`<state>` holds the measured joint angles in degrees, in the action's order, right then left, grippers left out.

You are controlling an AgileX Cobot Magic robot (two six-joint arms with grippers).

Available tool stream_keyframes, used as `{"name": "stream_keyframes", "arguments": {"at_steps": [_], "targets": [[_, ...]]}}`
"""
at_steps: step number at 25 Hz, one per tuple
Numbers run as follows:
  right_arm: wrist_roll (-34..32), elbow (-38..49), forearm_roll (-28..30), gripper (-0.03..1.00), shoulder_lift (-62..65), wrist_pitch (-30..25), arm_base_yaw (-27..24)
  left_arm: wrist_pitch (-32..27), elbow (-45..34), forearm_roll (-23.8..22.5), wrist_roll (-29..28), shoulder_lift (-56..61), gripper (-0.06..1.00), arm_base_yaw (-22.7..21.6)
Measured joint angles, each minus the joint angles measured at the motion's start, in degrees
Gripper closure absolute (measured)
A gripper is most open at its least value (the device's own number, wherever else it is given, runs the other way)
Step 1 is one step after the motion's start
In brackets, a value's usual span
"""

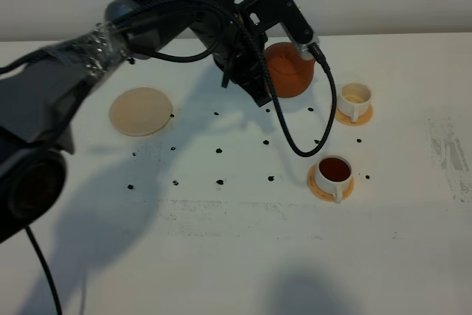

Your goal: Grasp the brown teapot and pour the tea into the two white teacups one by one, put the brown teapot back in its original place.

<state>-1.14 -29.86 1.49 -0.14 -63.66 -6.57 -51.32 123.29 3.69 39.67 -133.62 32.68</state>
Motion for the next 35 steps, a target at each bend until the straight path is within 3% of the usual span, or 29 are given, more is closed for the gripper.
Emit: {"name": "stream_keyframes", "arguments": {"at_steps": [8,25,35], "targets": [[0.0,0.0,0.0,0.75,0.0,0.0,0.0,0.5,9.8,0.1,2.1,-7.9,0.86,0.6],[0.0,0.0,0.0,0.75,0.0,0.0,0.0,9.5,10.2,-0.4,12.1,-11.2,0.86,0.6],[0.0,0.0,0.0,0.75,0.0,0.0,0.0,13.9,10.2,-5.4,16.4,-11.4,0.86,1.7]]}}
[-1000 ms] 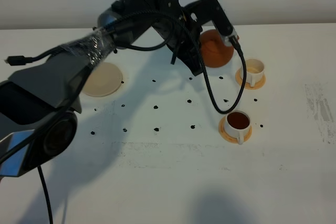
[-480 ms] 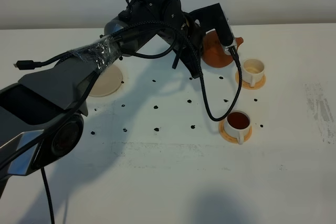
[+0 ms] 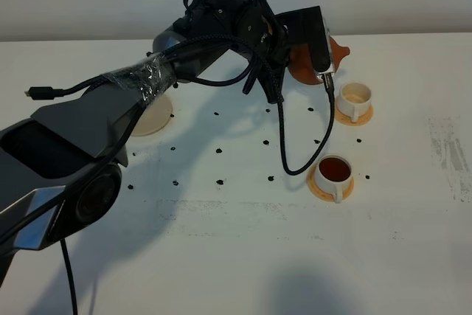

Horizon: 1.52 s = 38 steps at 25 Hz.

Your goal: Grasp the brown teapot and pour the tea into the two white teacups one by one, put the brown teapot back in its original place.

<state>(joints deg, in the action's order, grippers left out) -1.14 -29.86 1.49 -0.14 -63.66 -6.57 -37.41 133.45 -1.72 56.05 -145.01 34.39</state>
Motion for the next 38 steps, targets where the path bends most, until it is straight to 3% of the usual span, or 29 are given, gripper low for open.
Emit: {"name": "stream_keyframes", "arguments": {"at_steps": [18,38], "targets": [[0.0,0.0,0.0,0.75,0.0,0.0,0.0,1.1,0.0,-0.8,13.4,-1.0,0.86,0.3],[0.0,0.0,0.0,0.75,0.0,0.0,0.0,4.6,0.0,-10.6,14.0,-1.0,0.86,1.7]]}}
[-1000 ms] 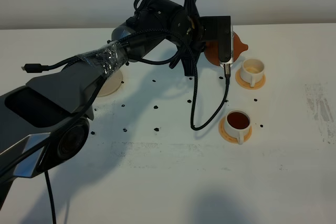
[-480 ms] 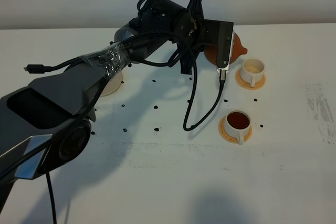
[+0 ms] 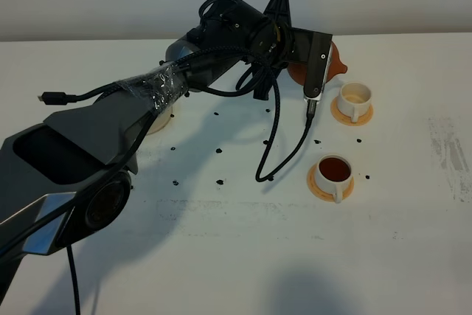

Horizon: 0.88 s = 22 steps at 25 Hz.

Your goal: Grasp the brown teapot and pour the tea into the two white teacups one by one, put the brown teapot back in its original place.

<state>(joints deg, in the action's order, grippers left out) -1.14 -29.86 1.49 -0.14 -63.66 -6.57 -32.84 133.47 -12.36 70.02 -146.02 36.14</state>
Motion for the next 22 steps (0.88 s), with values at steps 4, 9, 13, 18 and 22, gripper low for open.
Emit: {"name": "stream_keyframes", "arguments": {"at_steps": [4,9,13,18,22], "targets": [[0.0,0.0,0.0,0.75,0.0,0.0,0.0,0.1,0.0,-0.4,0.0,0.0,0.86,0.1],[0.0,0.0,0.0,0.75,0.0,0.0,0.0,0.9,0.0,-1.5,0.0,-1.1,0.86,0.4],[0.0,0.0,0.0,0.75,0.0,0.0,0.0,1.7,0.0,-1.7,0.1,-2.0,0.86,0.6],[0.0,0.0,0.0,0.75,0.0,0.0,0.0,3.7,0.0,-3.2,0.1,-2.2,0.86,0.8],[0.0,0.0,0.0,0.75,0.0,0.0,0.0,4.3,0.0,-3.5,1.1,-2.2,0.86,1.1]]}}
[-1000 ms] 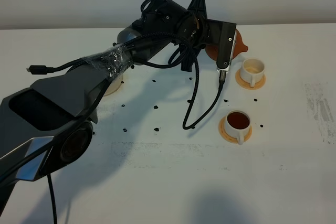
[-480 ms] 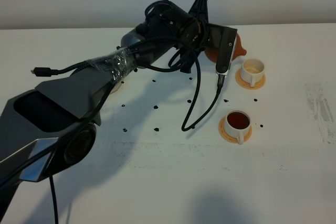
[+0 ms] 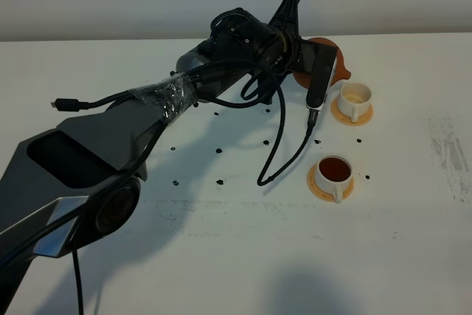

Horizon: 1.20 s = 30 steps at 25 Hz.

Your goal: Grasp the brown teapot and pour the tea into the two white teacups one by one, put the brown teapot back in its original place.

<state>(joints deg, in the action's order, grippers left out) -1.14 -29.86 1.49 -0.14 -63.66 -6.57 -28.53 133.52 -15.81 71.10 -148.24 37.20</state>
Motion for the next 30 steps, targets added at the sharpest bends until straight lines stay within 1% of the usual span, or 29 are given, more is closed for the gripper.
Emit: {"name": "stream_keyframes", "arguments": {"at_steps": [15,24,30], "targets": [[0.0,0.0,0.0,0.75,0.0,0.0,0.0,1.1,0.0,-1.0,8.0,0.0,0.86,0.1],[0.0,0.0,0.0,0.75,0.0,0.0,0.0,3.7,0.0,-3.0,8.3,-0.2,0.86,0.6],[0.0,0.0,0.0,0.75,0.0,0.0,0.0,5.0,0.0,-5.5,8.3,-0.3,0.86,1.1]]}}
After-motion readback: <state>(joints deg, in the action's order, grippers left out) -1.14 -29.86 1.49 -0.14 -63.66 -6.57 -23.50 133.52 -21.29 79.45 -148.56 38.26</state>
